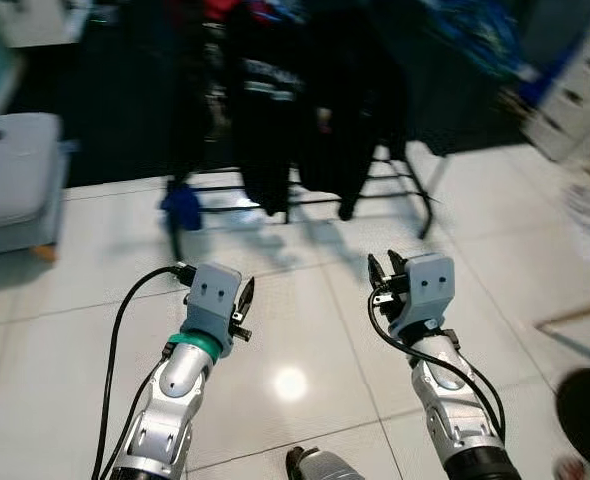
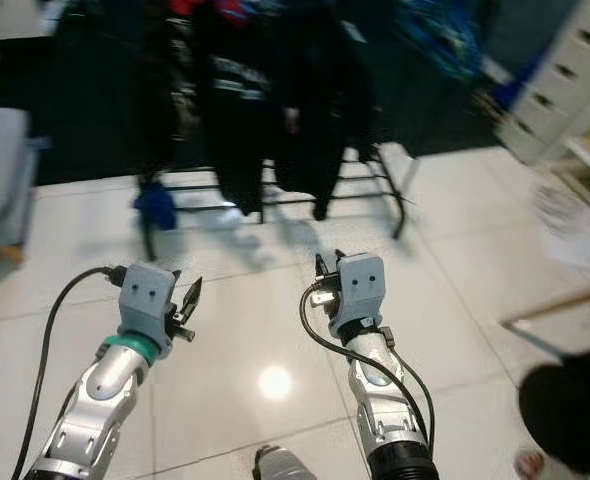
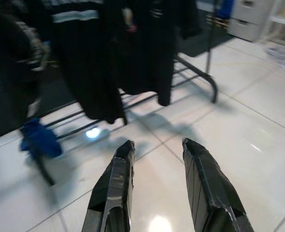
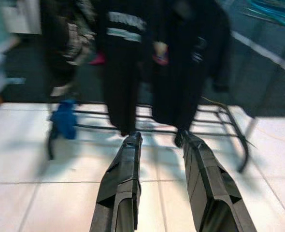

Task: Hang hanger

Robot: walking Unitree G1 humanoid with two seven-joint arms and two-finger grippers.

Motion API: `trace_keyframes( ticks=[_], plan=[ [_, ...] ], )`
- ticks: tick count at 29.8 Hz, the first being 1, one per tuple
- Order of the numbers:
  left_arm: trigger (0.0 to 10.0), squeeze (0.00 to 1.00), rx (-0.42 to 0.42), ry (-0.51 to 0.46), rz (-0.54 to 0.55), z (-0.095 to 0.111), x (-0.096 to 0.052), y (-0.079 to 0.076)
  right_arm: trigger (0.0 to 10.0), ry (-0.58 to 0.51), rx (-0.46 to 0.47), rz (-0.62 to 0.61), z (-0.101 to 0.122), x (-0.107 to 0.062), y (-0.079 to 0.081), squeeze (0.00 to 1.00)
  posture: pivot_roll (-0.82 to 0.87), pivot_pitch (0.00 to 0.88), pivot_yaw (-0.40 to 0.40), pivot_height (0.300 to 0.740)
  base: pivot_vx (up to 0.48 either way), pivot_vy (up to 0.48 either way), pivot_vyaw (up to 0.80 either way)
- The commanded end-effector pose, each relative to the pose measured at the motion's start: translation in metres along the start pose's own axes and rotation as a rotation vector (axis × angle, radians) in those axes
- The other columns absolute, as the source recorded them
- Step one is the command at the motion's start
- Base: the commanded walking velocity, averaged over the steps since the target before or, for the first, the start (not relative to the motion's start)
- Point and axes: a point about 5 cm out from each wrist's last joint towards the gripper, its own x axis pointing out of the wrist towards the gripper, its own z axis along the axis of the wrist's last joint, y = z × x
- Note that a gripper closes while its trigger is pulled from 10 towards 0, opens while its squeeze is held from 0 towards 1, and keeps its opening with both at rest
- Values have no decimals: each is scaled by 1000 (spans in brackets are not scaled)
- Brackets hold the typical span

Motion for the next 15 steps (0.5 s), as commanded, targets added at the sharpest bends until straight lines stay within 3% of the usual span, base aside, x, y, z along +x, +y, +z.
trace_keyframes(
  ticks=[1,15],
  plan=[
    [10000,0,-2,12,-10,-3,1,-2,10000,0,5,3,1,0,0,0,-122,29,36,740,0,0,-800],
    [10000,0,-2,1,-24,1,2,-4,10000,-2,4,14,1,1,0,0,-121,29,32,740,0,0,-800]
  ],
)
